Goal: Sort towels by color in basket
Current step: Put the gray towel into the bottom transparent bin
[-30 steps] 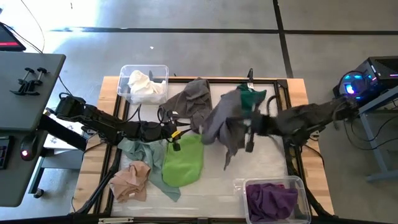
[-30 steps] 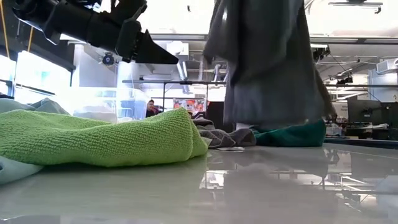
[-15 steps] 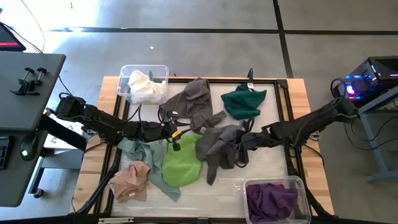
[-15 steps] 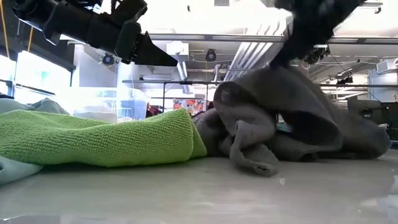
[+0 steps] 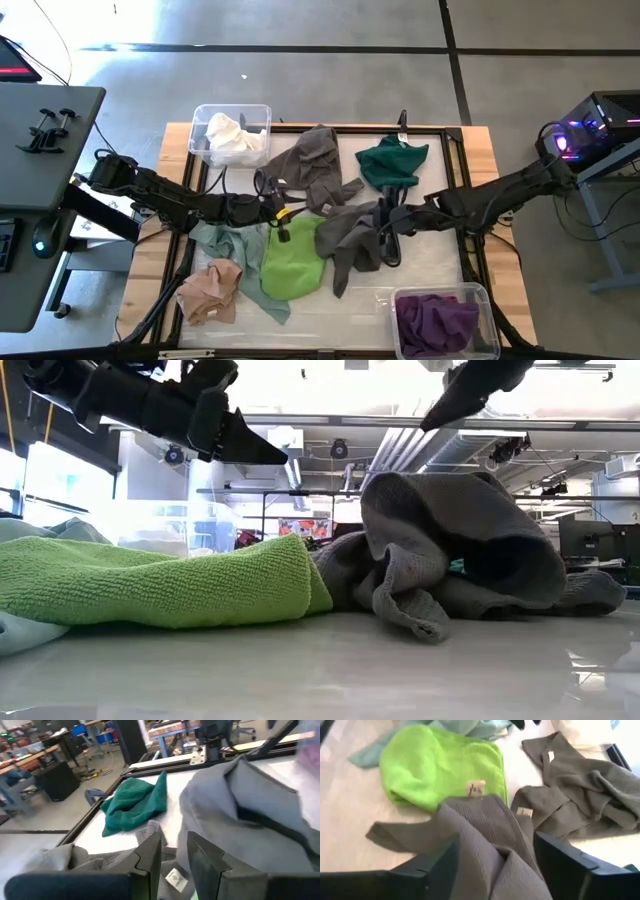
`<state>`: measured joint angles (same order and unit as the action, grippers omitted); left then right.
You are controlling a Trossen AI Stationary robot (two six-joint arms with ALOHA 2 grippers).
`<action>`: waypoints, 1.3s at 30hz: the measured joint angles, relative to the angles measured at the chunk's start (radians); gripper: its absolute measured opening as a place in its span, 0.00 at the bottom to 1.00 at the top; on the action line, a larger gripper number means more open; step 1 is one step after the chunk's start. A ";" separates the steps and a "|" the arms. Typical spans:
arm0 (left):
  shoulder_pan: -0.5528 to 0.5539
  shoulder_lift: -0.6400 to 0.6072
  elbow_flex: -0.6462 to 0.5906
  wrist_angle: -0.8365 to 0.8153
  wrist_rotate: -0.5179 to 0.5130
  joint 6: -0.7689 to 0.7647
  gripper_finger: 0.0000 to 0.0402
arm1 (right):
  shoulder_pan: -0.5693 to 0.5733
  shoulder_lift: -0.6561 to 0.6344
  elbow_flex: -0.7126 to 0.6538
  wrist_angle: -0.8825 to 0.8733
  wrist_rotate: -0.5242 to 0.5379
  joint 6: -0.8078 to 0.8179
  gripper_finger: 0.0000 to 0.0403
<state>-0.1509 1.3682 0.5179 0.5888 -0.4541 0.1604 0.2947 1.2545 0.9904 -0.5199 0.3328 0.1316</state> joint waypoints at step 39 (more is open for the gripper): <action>0.094 0.370 0.065 0.068 0.468 0.074 0.04 | -0.145 0.483 -0.520 1.144 -0.120 -0.081 0.72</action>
<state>-0.0565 1.7386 0.5833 0.6571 0.0139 0.2345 0.1501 1.7377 0.4703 0.6236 0.2126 0.0510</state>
